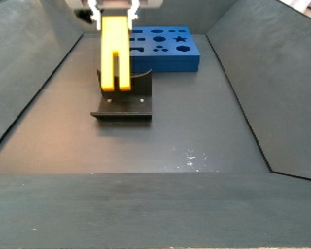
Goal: Pick up the double-square object. Move up. Place the double-square object on the fixture. Regrasp the double-square object. Move to above the board. Insert the double-square object.
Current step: Move to above the board.
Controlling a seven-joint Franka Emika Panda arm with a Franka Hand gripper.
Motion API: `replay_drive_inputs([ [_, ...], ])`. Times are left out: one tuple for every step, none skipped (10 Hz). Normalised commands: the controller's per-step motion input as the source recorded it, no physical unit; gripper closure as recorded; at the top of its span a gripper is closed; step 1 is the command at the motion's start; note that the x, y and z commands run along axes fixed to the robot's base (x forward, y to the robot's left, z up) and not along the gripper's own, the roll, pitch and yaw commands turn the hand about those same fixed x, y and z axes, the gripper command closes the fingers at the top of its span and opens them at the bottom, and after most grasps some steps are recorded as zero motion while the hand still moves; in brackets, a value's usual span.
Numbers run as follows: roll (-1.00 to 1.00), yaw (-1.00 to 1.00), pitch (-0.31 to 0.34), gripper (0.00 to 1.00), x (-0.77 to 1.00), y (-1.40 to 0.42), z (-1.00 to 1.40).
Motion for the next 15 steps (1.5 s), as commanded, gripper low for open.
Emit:
replay_drive_inputs([
  [0.07,-0.06,0.077,1.0,0.06,-0.05,1.0],
  [0.06,-0.05,0.094,1.0,0.06,-0.05,1.0],
  [0.05,-0.02,0.113,1.0,0.06,-0.05,1.0],
  [0.04,0.0,0.127,1.0,0.06,-0.05,1.0],
  [0.03,0.03,0.149,1.0,0.06,-0.05,1.0],
  [0.02,0.05,0.16,1.0,0.06,-0.05,1.0],
  [0.01,0.08,0.168,1.0,0.06,-0.05,1.0],
  [0.0,0.1,0.166,1.0,0.06,-0.05,1.0],
  [-0.01,0.12,0.156,1.0,0.06,-0.05,0.96],
  [-0.02,0.13,0.143,1.0,0.04,-0.04,0.82],
  [-0.03,0.14,0.128,1.0,0.04,-0.03,0.69],
  [-0.03,0.15,0.105,1.0,0.03,-0.02,0.51],
  [-0.04,0.15,0.086,1.0,0.02,-0.02,0.38],
  [-0.04,0.14,0.068,1.0,0.02,-0.02,0.26],
  [-1.0,-0.05,-0.002,1.0,-0.9,-1.0,0.2],
])
